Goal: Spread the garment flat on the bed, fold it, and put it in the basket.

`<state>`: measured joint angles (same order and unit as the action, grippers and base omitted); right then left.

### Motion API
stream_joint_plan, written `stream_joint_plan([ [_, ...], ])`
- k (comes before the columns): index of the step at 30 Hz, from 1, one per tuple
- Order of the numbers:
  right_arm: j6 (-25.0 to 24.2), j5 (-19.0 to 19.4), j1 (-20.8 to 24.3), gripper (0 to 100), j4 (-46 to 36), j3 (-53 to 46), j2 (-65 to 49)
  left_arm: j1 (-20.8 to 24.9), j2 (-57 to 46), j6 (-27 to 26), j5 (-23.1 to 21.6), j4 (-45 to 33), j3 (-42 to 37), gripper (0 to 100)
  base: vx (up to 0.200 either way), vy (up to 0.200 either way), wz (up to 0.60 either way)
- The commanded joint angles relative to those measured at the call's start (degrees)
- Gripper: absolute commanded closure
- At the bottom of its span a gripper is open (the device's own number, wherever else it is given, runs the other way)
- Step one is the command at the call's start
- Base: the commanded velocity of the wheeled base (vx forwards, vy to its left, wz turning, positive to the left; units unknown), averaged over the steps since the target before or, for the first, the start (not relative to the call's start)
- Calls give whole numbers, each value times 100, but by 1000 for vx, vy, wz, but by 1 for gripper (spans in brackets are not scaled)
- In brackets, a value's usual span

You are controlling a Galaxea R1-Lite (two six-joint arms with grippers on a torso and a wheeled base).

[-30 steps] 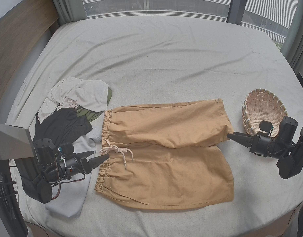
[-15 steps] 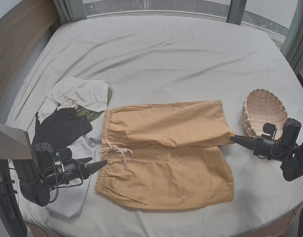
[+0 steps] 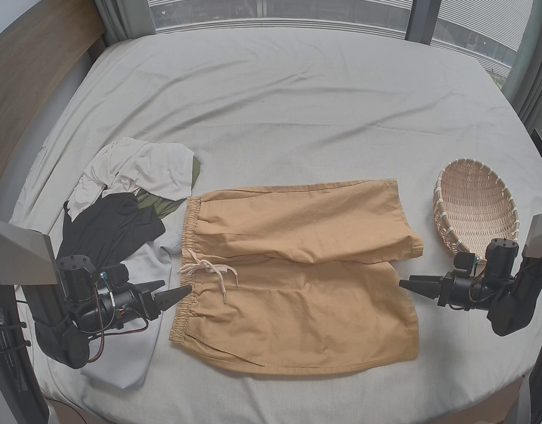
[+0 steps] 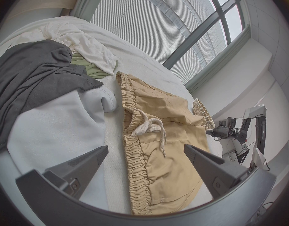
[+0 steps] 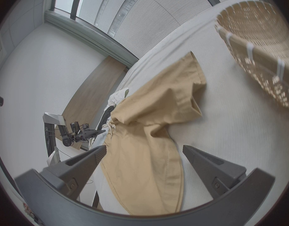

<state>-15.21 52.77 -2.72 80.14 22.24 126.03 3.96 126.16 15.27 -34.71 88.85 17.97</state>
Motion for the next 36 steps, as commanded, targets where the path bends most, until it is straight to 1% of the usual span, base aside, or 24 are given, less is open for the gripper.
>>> stream_joint_plan([
  [1,27,-4,-18,0,2,0,414,-1,14,2,-1,1,5,0,0,0,0],
  [6,27,-4,-18,0,2,0,555,8,23,2,-1,1,40,0,0,0,0],
  [11,194,5,8,0,2,-158,563,8,14,2,-10,1,66,0,0,0,0],
  [15,229,5,52,0,2,-255,572,8,23,2,-10,1,75,0,0,0,0],
  [21,229,5,377,0,10,-395,537,-1,23,2,-10,1,84,0,0,0,0],
  [22,229,5,377,0,10,-395,537,-1,23,2,-10,1,84,0,0,0,0],
  [28,221,22,553,0,72,-413,177,-1,31,2,-10,1,128,0,0,0,0],
  [36,89,31,536,0,107,-325,-298,-9,93,2,-10,1,172,0,0,0,0],
])
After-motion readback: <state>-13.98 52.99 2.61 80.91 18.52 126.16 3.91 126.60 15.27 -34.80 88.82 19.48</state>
